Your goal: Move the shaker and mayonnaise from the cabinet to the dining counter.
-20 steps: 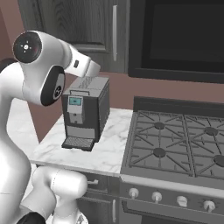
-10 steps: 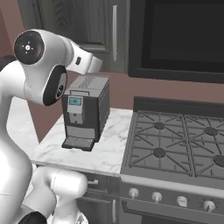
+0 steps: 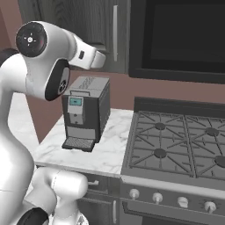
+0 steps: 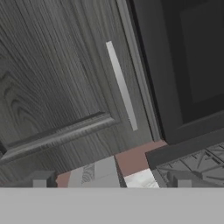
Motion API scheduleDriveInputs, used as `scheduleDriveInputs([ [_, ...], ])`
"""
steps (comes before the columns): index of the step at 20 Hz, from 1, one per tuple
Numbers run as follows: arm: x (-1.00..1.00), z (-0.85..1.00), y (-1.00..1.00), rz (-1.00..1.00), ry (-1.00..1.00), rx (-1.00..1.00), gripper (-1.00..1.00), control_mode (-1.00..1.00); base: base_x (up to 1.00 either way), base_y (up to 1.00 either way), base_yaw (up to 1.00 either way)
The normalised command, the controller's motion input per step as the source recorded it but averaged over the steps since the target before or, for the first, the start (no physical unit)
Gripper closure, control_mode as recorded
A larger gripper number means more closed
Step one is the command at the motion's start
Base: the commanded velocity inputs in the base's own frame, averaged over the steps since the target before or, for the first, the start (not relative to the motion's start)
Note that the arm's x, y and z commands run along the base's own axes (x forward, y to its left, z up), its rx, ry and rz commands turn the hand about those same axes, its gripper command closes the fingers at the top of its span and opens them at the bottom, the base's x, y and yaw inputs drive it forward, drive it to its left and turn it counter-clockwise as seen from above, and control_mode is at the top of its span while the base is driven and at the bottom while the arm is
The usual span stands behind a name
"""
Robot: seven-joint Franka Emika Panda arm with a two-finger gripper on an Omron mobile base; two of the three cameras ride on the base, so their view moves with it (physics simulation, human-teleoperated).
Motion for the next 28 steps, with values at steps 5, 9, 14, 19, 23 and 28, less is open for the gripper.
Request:
scheduleDriveInputs([
  [5, 0.12, 0.05, -0.03, 0.01, 0.02, 0.0, -1.0, -1.0, 0.0, 0.0, 0.0],
  [9, 0.24, -0.01, -0.03, 0.0, 0.06, 0.0, -1.0, -1.0, 0.0, 0.0, 0.0],
  [14, 0.21, -0.02, -0.15, 0.0, 0.0, 0.0, -1.0, -1.0, 0.0, 0.0, 0.0],
  [19, 0.22, -0.01, -0.11, 0.0, 0.0, -0.03, -1.0, -1.0, 0.0, 0.0, 0.0],
  [23, 0.36, -0.07, 0.01, 0.0, 0.0, -0.01, -1.0, -1.0, 0.0, 0.0, 0.0],
  [28, 0.42, -0.02, 0.0, 0.01, 0.0, 0.0, -1.0, -1.0, 0.0, 0.0, 0.0],
])
